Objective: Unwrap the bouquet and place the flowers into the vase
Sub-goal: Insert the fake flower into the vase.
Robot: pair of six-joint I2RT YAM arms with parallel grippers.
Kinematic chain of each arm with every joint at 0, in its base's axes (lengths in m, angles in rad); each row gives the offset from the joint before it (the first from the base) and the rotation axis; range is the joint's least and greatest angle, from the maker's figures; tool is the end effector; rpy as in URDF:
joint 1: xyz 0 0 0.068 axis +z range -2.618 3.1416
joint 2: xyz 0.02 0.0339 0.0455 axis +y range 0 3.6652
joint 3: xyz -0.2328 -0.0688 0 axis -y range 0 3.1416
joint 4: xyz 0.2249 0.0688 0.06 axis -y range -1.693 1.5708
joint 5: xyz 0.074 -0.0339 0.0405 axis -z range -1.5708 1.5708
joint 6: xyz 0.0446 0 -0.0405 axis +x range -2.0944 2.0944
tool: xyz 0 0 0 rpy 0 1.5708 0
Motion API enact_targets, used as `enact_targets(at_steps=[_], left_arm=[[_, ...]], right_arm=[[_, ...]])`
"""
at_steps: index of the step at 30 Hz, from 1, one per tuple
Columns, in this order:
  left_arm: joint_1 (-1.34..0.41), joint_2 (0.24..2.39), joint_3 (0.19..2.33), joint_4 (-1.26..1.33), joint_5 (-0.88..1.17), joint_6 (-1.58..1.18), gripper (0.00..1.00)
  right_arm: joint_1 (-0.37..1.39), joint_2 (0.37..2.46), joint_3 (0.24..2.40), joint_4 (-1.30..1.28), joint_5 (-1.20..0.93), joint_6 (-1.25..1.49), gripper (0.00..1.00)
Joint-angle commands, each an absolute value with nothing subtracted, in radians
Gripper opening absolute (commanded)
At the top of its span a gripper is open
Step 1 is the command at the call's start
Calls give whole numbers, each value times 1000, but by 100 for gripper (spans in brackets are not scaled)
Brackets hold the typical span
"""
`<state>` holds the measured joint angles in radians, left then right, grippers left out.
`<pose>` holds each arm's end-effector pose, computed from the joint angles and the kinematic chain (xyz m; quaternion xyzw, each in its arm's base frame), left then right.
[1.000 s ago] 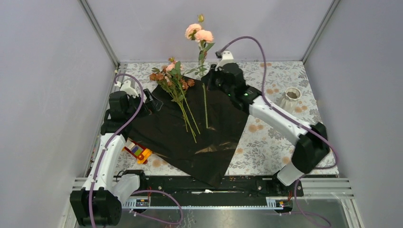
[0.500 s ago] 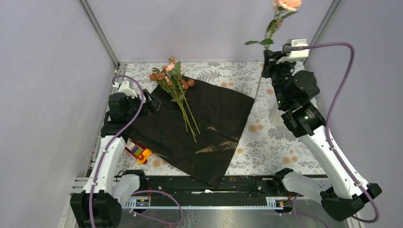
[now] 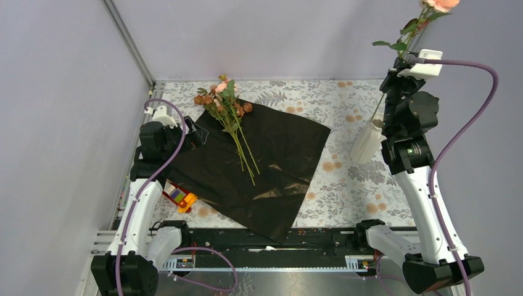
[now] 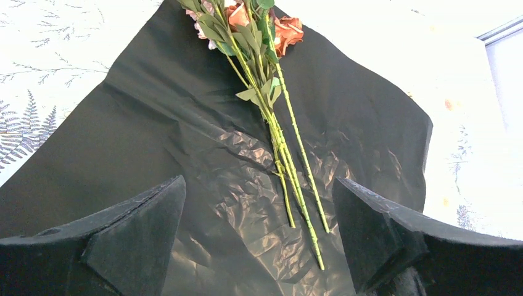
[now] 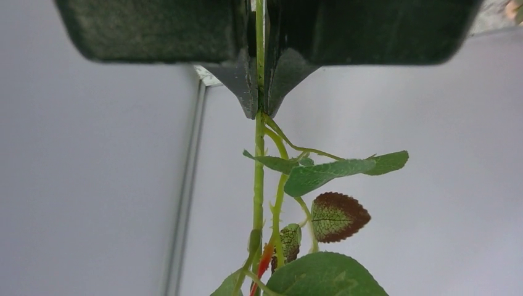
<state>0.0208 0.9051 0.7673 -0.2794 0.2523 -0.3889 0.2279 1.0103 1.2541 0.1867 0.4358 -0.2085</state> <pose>0.2146 -0.0067 0.2776 -0.1020 0.8281 -0.2027 0.5126 0.2030 0.0277 0.4709 0.0636 0.5539 -0.1087 0.8230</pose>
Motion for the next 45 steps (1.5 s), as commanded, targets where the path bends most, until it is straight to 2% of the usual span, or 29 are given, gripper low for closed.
enact_targets(at_steps=[1,15,28,45], left_arm=[[26,887,769,-232,231,-370,96],[27,918,776,-253,244,-357,95],[25,943,776,-264,255,-350,95],[25,962,781,-264,293,-360,95]], right_arm=[[161,1005,1259,320,430,-202,0],[27,1052,1156,428,405,-183,0],[13,1100,1002,525,373,-140,0],[14,1002,755,541,428,-87,0]])
